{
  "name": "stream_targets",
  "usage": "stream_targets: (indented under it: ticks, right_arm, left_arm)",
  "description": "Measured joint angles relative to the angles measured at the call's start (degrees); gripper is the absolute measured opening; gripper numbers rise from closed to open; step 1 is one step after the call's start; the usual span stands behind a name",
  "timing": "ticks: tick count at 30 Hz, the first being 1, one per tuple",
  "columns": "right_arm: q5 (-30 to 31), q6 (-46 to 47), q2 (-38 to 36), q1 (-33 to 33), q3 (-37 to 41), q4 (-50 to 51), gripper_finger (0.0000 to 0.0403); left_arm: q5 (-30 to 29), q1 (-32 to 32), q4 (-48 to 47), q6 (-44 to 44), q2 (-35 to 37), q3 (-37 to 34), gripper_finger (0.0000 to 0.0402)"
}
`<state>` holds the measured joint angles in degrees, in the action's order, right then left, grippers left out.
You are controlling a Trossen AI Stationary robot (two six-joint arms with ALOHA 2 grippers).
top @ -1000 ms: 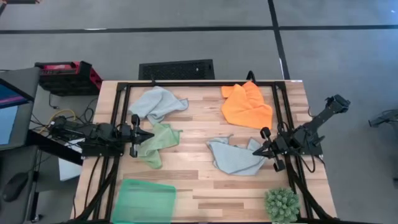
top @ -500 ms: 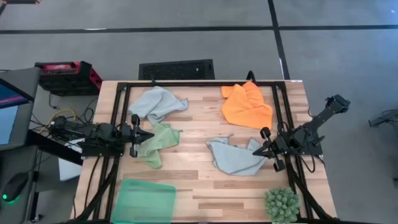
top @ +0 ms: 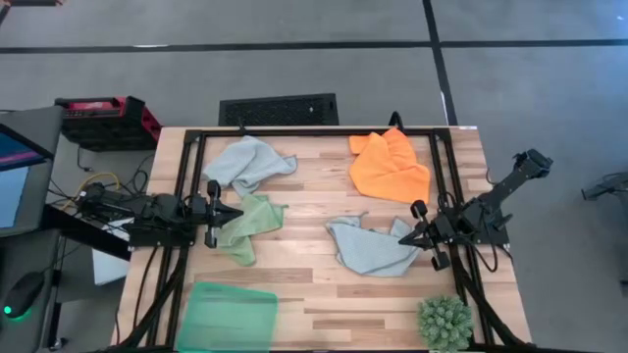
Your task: Fold microfiber towels
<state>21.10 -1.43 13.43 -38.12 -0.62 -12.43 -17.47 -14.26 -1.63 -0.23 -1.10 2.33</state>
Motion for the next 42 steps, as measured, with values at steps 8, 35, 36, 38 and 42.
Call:
stream_targets:
  ticks: [8, 35, 36, 38, 42]
  right_arm:
    - [0.0, -0.1, 0.0, 0.0, 0.0, 0.0, 0.0033]
    - [0.0, -0.6, 0.0, 0.0, 0.0, -8.2, 0.0033]
    - [0.0, -0.6, 0.0, 0.0, 0.0, -8.2, 0.0033]
    - [0.0, -0.6, 0.0, 0.0, 0.0, -8.5, 0.0033]
    - [0.0, -0.6, 0.0, 0.0, 0.0, -9.2, 0.0033]
  left_arm:
    - [0.0, 0.0, 0.0, 0.0, 0.0, 0.0, 0.0]
    - [-5.9, 0.0, 3.7, 14.0, -0.8, 6.4, 0.0]
    - [-6.9, 0.0, 2.7, 14.3, -1.5, 7.3, 0.0]
    - [-8.2, 0.0, 1.2, 15.1, -3.5, 9.2, 0.0]
    - [-9.4, 0.0, 0.9, 15.5, -10.5, 13.4, 0.0]
